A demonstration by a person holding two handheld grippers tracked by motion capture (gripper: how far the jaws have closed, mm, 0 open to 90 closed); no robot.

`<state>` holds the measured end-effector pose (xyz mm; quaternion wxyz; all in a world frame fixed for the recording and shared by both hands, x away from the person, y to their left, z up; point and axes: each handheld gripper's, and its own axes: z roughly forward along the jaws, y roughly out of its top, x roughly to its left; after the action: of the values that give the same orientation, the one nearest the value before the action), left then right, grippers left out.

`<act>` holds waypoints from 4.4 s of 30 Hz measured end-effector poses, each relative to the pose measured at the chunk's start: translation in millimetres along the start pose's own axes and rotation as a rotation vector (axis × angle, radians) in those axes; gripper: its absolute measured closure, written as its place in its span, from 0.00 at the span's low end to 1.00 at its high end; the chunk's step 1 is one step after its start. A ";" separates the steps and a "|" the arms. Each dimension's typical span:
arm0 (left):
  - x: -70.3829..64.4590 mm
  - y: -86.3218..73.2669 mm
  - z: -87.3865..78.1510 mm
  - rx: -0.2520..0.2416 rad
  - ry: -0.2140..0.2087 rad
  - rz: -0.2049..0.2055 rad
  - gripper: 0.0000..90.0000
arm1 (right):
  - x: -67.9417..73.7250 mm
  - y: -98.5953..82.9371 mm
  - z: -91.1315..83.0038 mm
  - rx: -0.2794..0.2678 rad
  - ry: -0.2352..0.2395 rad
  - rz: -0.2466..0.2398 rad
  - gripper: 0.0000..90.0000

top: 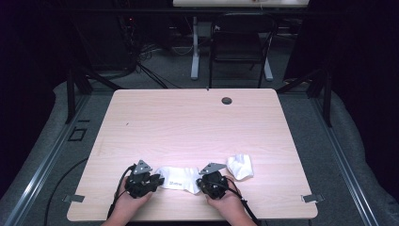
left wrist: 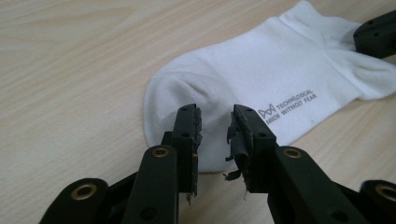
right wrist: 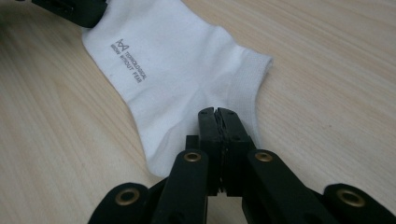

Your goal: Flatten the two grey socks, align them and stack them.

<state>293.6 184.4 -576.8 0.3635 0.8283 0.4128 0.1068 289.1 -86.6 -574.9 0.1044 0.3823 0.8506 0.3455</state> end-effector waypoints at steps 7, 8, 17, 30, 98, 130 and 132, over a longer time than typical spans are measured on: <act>-16.6 -3.9 -0.6 0.003 -0.045 -0.007 0.79 | -4.0 -12.1 -13.5 0.016 -0.003 0.007 0.99; -18.2 -4.1 -0.7 0.006 -0.054 -0.003 0.79 | -5.2 -13.8 -15.8 0.023 -0.001 0.009 0.99; -30.6 -6.8 -1.5 0.012 -0.068 0.014 0.79 | -6.9 -22.6 -25.0 0.033 0.005 0.009 0.99; -23.6 1.0 -10.9 -0.053 -0.086 -0.017 0.71 | -16.2 -18.7 -47.1 -0.093 -0.041 0.044 0.87; -2.5 21.8 -2.3 -0.105 -0.027 -0.026 0.66 | -28.9 24.4 9.9 -0.053 -0.103 0.039 0.97; -42.0 77.6 48.9 -0.088 -0.061 0.059 0.98 | -33.8 26.8 -15.5 -0.160 -0.083 0.085 0.97; -45.3 80.2 54.2 -0.081 -0.067 0.068 0.99 | -34.0 26.7 -16.1 -0.169 -0.088 0.089 0.97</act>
<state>339.2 90.4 -554.4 0.4067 0.8293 0.3676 0.1081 320.7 -106.8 -548.2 0.1579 0.4242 0.7953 0.4033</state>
